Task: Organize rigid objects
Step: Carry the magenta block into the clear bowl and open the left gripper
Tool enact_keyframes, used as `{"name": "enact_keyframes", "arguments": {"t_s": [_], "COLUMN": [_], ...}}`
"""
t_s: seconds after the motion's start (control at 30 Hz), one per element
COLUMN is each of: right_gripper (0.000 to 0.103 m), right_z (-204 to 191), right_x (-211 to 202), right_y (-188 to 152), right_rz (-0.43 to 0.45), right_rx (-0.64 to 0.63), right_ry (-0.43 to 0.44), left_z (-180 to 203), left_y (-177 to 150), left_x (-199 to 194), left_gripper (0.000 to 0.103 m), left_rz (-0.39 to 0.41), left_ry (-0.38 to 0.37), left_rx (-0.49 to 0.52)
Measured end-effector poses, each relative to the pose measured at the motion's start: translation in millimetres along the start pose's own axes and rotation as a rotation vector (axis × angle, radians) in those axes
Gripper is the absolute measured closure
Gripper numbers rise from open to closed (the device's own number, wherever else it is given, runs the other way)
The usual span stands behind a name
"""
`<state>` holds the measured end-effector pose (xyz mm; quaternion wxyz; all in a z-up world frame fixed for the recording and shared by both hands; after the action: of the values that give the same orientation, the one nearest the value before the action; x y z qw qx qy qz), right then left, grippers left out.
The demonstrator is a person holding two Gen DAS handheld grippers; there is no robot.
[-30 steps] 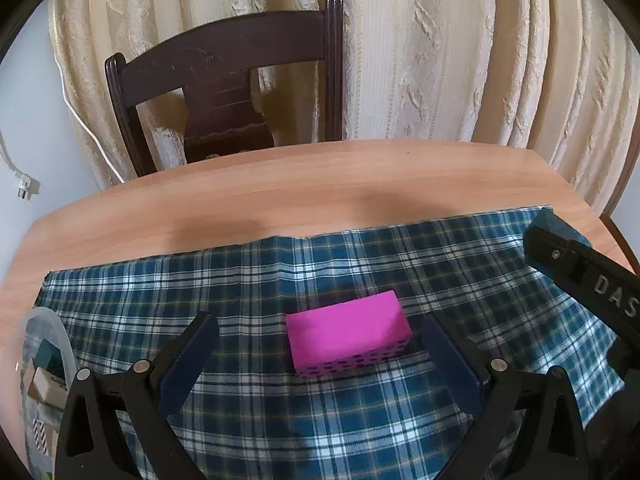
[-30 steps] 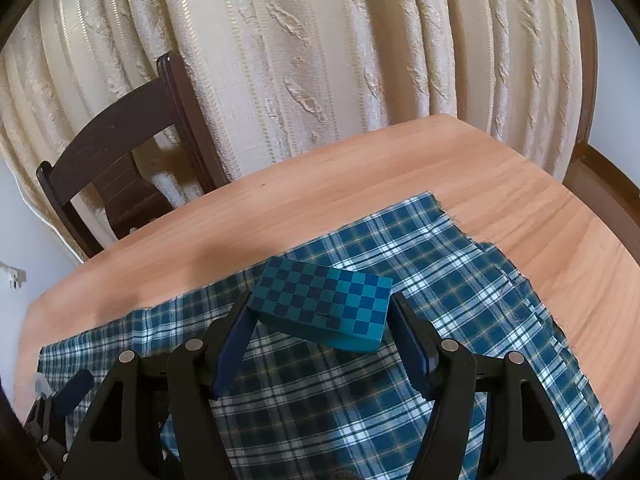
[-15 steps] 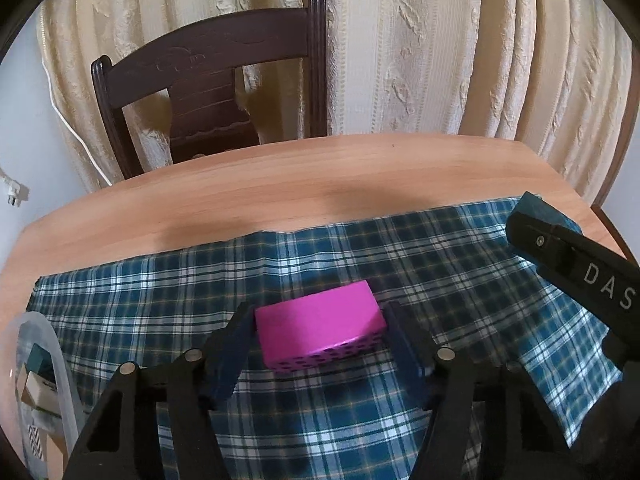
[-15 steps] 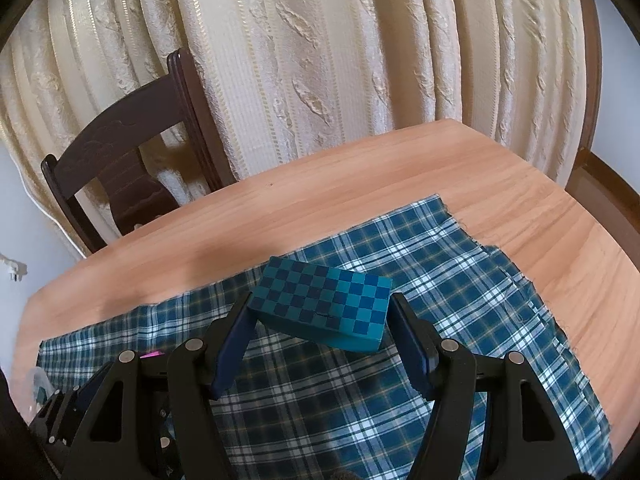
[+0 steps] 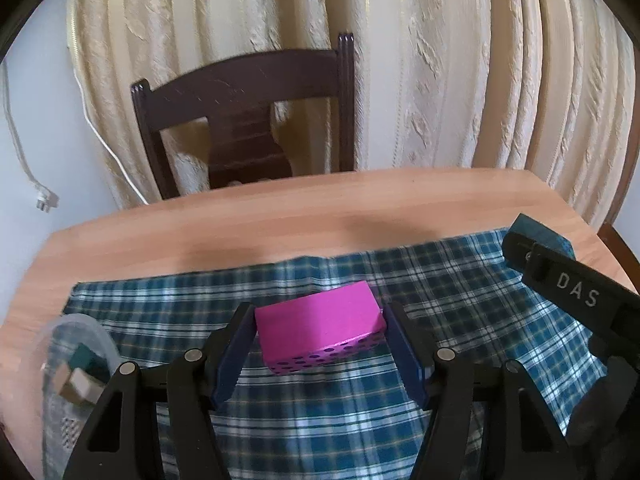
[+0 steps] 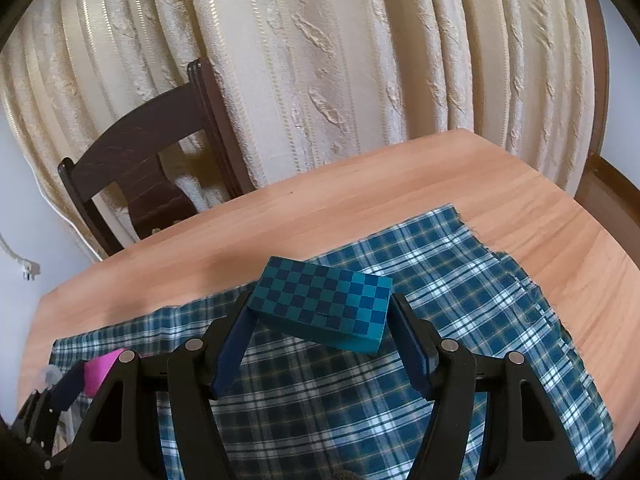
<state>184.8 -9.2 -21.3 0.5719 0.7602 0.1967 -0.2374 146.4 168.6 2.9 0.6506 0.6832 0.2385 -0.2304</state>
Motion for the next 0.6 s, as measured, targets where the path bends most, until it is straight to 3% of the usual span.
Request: {"name": "enact_keyframes", "arguments": {"t_s": [0.6], "right_gripper": [0.035], "right_z": [-27], "right_x": [-9], "right_y": [-8], "right_rz": [0.002], "right_rx": [-0.043], "right_ry": [0.072], "left_z": [-39], "left_y": [0], "left_x": [-49], "left_gripper": [0.035], "left_rz": [0.094], "left_ry": [0.061], "left_rx": [-0.045]}}
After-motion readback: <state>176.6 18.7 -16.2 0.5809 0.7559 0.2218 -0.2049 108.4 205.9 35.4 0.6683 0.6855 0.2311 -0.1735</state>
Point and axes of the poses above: each gripper's, at about its wrist camera, not at the fingertips, and x roughly the way its jaws point, z to its right, y to its top, the point moved 6 cm from there along x, roughly the way its jaws point, and after that the axes turned 4 degrees about z, right-handed, at the moved point
